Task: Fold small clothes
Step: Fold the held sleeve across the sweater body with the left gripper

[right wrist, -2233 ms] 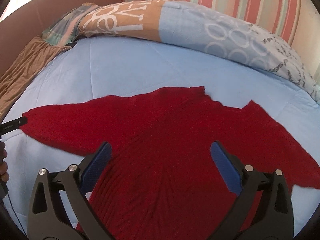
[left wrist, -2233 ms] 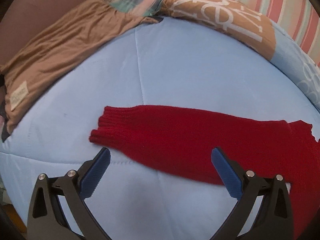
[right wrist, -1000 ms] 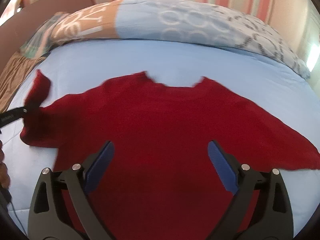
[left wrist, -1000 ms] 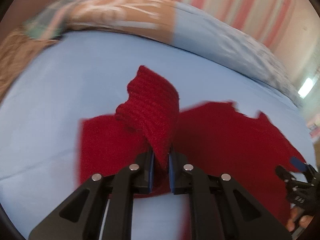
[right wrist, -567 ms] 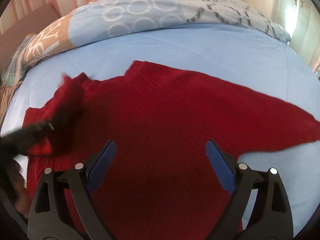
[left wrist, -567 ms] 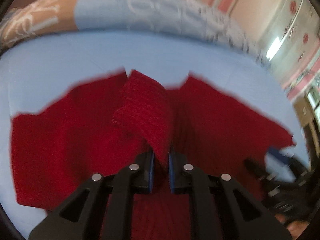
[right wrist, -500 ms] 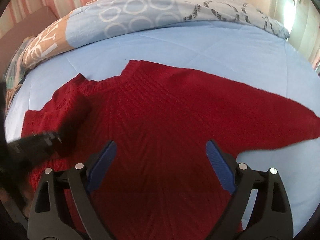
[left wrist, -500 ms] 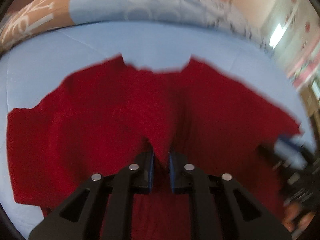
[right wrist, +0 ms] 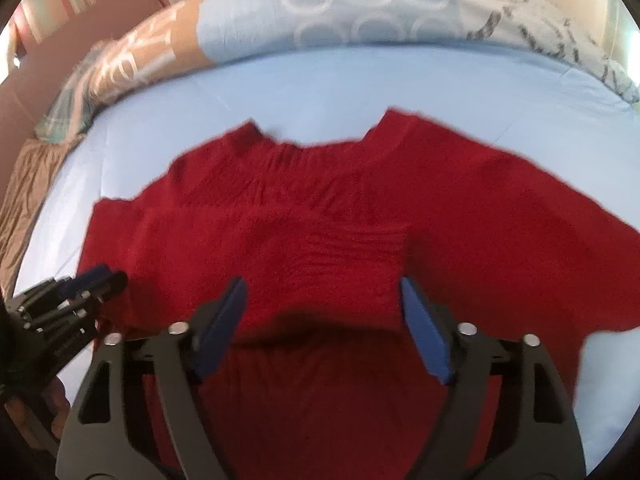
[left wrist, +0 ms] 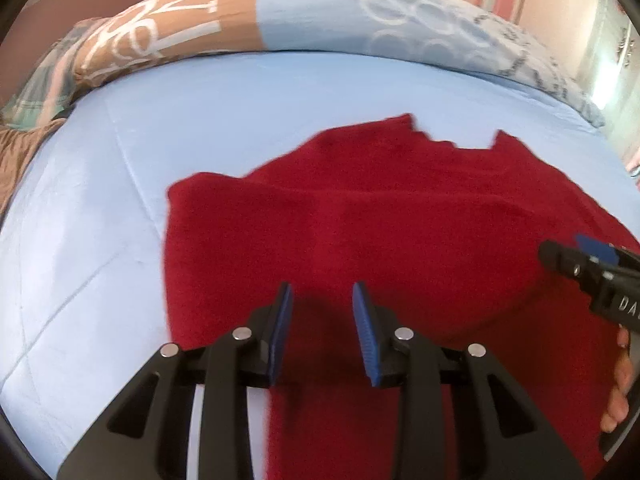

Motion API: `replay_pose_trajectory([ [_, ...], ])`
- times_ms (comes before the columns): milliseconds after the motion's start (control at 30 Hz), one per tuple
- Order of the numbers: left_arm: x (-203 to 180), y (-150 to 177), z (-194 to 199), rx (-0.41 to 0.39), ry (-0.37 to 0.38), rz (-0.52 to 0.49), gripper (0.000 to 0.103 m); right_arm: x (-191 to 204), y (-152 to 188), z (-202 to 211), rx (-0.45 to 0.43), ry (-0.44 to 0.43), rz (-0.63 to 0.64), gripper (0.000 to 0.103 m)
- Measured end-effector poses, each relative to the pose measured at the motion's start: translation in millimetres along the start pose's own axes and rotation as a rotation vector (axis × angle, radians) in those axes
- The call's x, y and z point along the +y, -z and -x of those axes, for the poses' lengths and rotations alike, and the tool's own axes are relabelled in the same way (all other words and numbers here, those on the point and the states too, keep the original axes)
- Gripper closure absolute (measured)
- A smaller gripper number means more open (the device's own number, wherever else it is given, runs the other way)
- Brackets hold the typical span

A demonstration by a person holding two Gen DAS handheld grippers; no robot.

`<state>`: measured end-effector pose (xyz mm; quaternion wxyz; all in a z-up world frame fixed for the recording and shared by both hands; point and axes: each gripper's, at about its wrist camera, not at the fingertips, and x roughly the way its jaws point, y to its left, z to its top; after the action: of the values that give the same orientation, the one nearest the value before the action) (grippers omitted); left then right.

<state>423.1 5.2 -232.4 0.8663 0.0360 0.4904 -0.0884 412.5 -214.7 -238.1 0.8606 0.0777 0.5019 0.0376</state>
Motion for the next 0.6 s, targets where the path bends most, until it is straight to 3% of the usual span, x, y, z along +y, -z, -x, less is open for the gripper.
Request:
replay_pose_trajectory([
  [100,1,-1,-9,0.015,0.000,0.003,0.071,-3,1,-11,0.033,0.035,-0.019,0.054],
  [167,-1,1,-7,0.011,-0.008,-0.007,0.071,-14,2,-10,0.040,0.039,-0.057,0.073],
  [200,-2,0,-7,0.009,-0.016,-0.013,0.071,-21,4,-9,0.042,0.043,-0.077,0.092],
  [233,-3,1,-7,0.008,-0.021,-0.015,0.071,-29,5,-8,0.047,0.044,-0.098,0.098],
  [333,-7,3,-6,0.008,-0.029,-0.018,0.071,-50,8,-5,0.080,-0.009,-0.179,0.091],
  [433,-9,3,-4,0.004,-0.036,-0.025,0.071,-51,13,0,0.091,-0.008,-0.157,0.088],
  [467,-11,3,-6,0.004,-0.038,-0.025,0.071,-50,15,1,0.098,-0.013,-0.152,0.084],
  [500,-11,3,-6,0.005,-0.039,-0.024,0.071,-49,17,1,0.099,-0.025,-0.156,0.071],
  [533,-11,3,-6,0.006,-0.040,-0.023,0.071,-48,18,1,0.094,-0.031,-0.159,0.064],
  [600,-11,4,-7,0.009,-0.041,-0.019,0.071,-45,18,-2,0.091,-0.023,-0.153,0.064],
])
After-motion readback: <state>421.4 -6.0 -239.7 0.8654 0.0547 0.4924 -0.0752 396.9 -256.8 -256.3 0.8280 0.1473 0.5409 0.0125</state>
